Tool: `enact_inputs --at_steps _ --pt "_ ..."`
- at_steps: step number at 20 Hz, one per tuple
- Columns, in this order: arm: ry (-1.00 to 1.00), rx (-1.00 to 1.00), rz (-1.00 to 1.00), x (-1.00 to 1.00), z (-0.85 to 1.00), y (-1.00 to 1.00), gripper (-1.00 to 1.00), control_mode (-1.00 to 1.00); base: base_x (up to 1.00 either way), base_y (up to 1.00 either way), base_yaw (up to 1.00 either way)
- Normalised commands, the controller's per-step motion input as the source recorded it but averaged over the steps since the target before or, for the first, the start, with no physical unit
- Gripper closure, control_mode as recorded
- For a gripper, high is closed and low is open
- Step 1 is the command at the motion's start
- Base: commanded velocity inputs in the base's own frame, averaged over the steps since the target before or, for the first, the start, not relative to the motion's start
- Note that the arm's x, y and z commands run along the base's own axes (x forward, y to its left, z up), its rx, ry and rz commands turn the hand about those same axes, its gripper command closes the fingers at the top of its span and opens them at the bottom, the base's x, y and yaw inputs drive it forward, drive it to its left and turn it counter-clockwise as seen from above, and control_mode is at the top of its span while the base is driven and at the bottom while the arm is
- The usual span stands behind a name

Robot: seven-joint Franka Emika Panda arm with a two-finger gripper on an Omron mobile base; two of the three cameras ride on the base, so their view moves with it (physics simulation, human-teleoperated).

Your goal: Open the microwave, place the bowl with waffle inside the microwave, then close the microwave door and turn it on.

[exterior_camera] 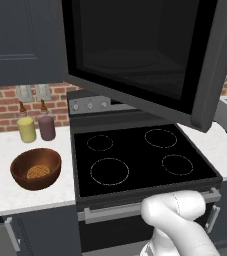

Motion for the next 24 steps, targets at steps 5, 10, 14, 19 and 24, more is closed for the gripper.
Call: enact_inputs --at_steps 5,10,14,19,24 --pt "-0.25 0.14 0.03 -0.29 0.16 -0.55 -1.00 -1.00 0.00 0.00 0.00" --pt "-0.13 0.19 0.16 0.41 0.00 -0.87 -1.00 -1.00 0.00 0.00 0.00" --pt "-0.05 0.18 0.23 0.81 0.00 -0.83 -1.00 -1.00 0.00 0.00 0.00" --pt "-0.08 0.12 0.32 0.97 0.00 -0.20 -1.00 -1.00 0.00 0.00 0.00" --pt "-0.02 0.07 0.37 0.89 -0.02 0.01 -1.00 -1.00 0.00 0.00 0.00"
